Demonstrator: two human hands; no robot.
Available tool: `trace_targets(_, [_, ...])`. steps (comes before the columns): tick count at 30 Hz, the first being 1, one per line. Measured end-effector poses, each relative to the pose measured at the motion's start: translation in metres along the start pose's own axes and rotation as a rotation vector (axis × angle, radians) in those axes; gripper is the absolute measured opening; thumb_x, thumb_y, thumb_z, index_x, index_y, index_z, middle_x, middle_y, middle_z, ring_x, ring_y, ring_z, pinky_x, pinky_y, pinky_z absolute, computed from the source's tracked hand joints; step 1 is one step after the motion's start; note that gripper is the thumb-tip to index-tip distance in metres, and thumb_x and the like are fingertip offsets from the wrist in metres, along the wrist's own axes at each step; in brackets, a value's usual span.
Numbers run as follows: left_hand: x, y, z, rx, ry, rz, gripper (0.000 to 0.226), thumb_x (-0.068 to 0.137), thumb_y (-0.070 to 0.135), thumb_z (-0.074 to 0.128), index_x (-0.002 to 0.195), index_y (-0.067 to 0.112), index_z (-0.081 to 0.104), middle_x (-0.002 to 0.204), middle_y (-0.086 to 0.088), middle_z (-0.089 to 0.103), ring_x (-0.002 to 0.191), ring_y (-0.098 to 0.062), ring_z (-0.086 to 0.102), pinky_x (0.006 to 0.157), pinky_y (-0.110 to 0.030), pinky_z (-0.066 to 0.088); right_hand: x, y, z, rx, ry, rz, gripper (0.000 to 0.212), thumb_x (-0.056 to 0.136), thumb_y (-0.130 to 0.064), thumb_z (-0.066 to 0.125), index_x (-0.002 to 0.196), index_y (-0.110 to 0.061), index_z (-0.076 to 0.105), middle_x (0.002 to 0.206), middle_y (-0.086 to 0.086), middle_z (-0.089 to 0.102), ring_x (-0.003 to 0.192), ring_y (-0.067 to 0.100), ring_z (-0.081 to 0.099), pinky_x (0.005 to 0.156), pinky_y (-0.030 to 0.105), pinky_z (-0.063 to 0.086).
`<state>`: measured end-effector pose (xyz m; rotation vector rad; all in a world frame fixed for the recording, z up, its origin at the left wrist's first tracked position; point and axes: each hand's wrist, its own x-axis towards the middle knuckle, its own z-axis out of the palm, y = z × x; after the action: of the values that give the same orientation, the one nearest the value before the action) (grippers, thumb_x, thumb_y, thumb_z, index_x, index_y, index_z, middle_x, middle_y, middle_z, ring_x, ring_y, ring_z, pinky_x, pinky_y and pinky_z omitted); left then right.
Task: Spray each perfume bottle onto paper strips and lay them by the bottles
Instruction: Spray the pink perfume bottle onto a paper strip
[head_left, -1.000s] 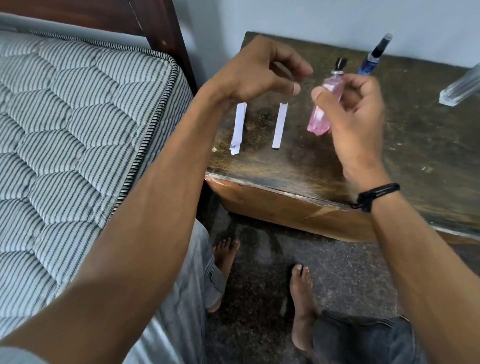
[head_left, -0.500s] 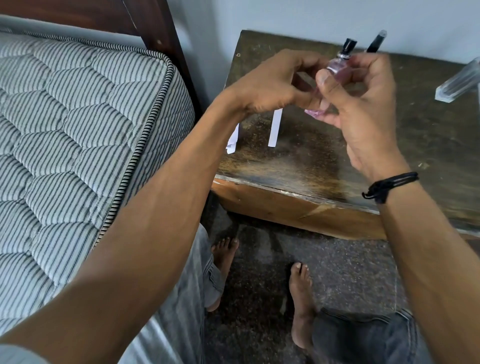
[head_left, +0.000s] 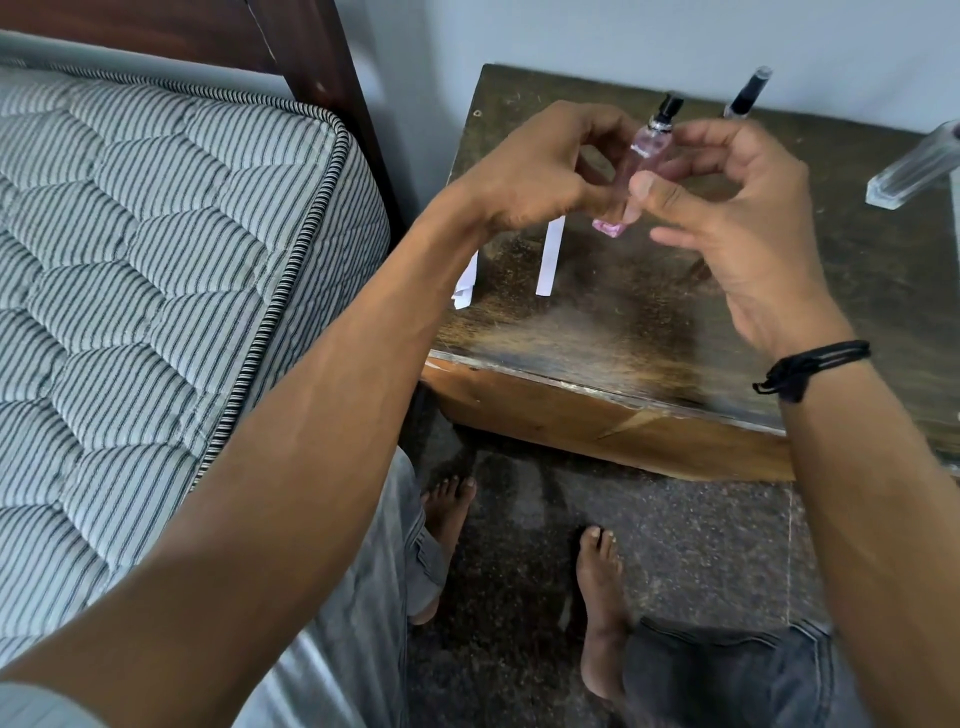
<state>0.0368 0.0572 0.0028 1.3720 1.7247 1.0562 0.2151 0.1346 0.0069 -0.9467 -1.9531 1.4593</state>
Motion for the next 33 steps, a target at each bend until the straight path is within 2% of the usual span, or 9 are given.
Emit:
trace_targets(3, [0.002,-0.002,-0.001,0.004,0.065,-0.026,0.049,0.069,0.022,0.090,0.110,0.009,0.066,0.104,-0.015,0.071,0.075,-0.009,0.064,0.076,-0.027,0.056,0.005,0.002,-0.014,-0.104,0.021,0.010,0.044,0.081,-0.028,0.088,0.120,-0.023,0.069,0.105,-0.004,0.074,0.100,0.016,0.073,0.083,0.035,0.063])
trace_targets(5, [0.002,-0.004,-0.002,0.023,0.096,-0.037,0.050,0.066,0.025,0.091,0.106,0.011,0.065,0.102,-0.011,0.071,0.072,-0.005,0.063,0.073,-0.022,0.054,0.008,0.002,-0.025,-0.195,0.022,0.031,0.040,0.080,-0.026,0.088,0.116,-0.025,0.072,0.103,-0.006,0.074,0.096,0.009,0.072,0.092,0.039,0.060])
trace_targets(8, [0.003,-0.006,-0.003,0.055,0.119,-0.041,0.050,0.064,0.029,0.092,0.103,0.012,0.064,0.097,-0.005,0.071,0.074,-0.004,0.062,0.076,-0.023,0.056,0.012,0.002,-0.042,-0.419,-0.080,0.121,0.041,0.081,-0.025,0.087,0.117,-0.031,0.070,0.109,-0.007,0.072,0.105,0.018,0.069,0.099,0.041,0.051])
trace_targets(12, [0.005,-0.008,0.000,0.086,0.129,-0.052,0.054,0.063,0.030,0.093,0.105,0.010,0.065,0.097,-0.002,0.072,0.074,-0.004,0.063,0.078,-0.026,0.056,0.014,0.003,-0.050,-0.637,-0.237,0.268,0.044,0.081,-0.027,0.087,0.122,-0.028,0.069,0.117,-0.003,0.066,0.108,0.020,0.062,0.091,0.035,0.040])
trace_targets(16, [0.008,-0.010,0.003,0.121,0.114,-0.043,0.052,0.062,0.030,0.093,0.102,0.014,0.064,0.089,0.008,0.070,0.074,0.000,0.064,0.073,-0.018,0.054,0.012,0.006,-0.042,-0.723,-0.218,0.289,0.032,0.082,-0.018,0.087,0.110,-0.024,0.075,0.108,0.002,0.068,0.096,0.020,0.061,0.084,0.028,0.037])
trace_targets(20, [0.009,-0.010,0.008,0.151,0.085,-0.014,0.047,0.060,0.030,0.092,0.096,0.021,0.062,0.088,0.011,0.069,0.073,0.003,0.062,0.069,-0.014,0.051,0.009,0.003,-0.041,-0.567,-0.102,0.234,0.025,0.084,-0.018,0.085,0.107,-0.024,0.075,0.098,-0.002,0.071,0.081,0.015,0.071,0.078,0.028,0.052])
trace_targets(24, [0.010,-0.011,0.012,0.176,0.063,0.015,0.046,0.058,0.027,0.091,0.093,0.025,0.062,0.087,0.013,0.068,0.072,0.003,0.060,0.068,-0.012,0.048,0.007,-0.008,-0.043,-0.198,0.050,0.061,0.025,0.087,-0.014,0.080,0.108,-0.025,0.073,0.106,-0.004,0.074,0.093,0.011,0.073,0.080,0.025,0.062])
trace_targets(28, [0.011,-0.013,0.014,0.197,0.064,0.019,0.047,0.058,0.027,0.091,0.097,0.023,0.065,0.089,0.014,0.067,0.074,0.003,0.061,0.068,-0.014,0.049,0.009,-0.008,-0.045,0.023,0.020,-0.050,0.025,0.082,-0.016,0.086,0.102,-0.027,0.076,0.105,0.004,0.076,0.093,0.017,0.073,0.081,0.027,0.062])
trace_targets(33, [0.012,-0.013,0.015,0.227,0.058,0.021,0.053,0.056,0.033,0.091,0.102,0.018,0.067,0.092,0.012,0.068,0.080,-0.005,0.065,0.074,-0.021,0.053,0.009,-0.007,-0.031,0.033,-0.011,-0.120,0.028,0.081,-0.016,0.087,0.106,-0.019,0.075,0.110,0.013,0.074,0.092,0.016,0.072,0.076,0.026,0.061])
